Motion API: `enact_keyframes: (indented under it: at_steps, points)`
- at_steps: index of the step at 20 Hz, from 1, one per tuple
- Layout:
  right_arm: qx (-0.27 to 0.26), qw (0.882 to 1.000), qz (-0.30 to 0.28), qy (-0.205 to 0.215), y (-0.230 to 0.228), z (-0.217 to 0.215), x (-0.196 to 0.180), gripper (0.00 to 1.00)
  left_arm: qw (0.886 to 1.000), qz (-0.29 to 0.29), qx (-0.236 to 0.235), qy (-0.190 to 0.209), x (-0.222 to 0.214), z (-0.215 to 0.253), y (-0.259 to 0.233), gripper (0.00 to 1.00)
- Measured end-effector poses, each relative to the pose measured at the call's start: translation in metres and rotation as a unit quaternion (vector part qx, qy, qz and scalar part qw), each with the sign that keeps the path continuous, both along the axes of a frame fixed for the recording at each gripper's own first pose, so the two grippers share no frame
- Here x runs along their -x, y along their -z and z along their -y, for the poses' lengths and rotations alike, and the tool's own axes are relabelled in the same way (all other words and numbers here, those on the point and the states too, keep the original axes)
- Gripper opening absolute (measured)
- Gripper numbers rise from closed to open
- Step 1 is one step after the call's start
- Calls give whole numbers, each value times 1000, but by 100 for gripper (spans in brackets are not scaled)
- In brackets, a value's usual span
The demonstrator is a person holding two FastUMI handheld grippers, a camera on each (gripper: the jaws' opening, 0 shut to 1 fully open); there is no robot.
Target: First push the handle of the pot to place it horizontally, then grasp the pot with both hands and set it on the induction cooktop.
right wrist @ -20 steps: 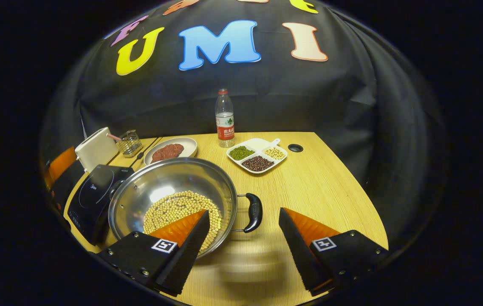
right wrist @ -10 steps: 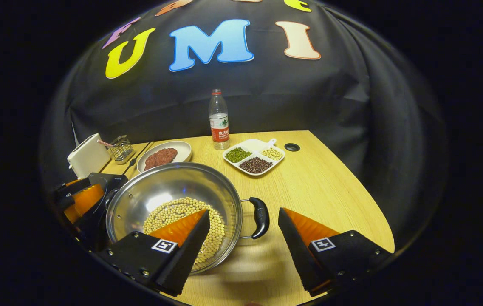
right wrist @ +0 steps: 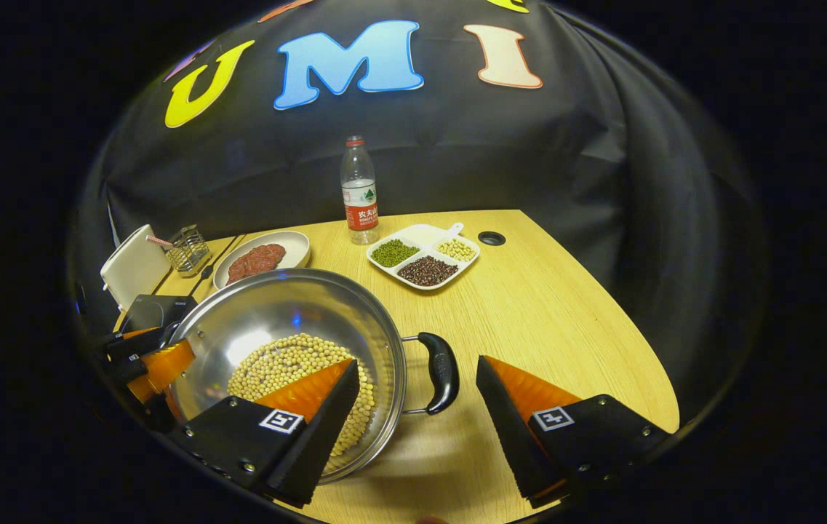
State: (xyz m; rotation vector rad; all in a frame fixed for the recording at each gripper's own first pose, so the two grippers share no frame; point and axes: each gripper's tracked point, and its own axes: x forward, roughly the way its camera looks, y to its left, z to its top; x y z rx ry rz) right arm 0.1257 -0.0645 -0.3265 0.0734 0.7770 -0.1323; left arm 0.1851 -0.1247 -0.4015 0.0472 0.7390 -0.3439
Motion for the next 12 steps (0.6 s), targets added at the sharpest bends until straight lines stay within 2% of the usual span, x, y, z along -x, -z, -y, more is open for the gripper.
enact_keyframes:
  at_steps: [4, 6, 8, 10, 11, 12]
  points:
    - [-4, 1000, -13, -1, 12, -2, -4, 99, 1000, -15, -11, -5, 0, -3, 13, 96]
    - [-5, 1000, -22, -2, 18, -3, -4, 99, 1000, -15, -19, -10, -1, -6, 13, 88]
    - [-4, 1000, -30, -1, 22, -3, -4, 85, 1000, -13, -21, -11, -1, -6, 14, 83]
    - [7, 999, -30, 7, 26, 6, -5, 78, 1000, -13, -24, -11, -2, -6, 14, 77]
    - [-2, 999, -32, 8, 18, 4, 1, 61, 1000, -14, -25, -13, -2, -7, 14, 81]
    - [-4, 999, -32, 9, 22, 2, -2, 61, 999, -16, -22, -17, -4, -7, 14, 80]
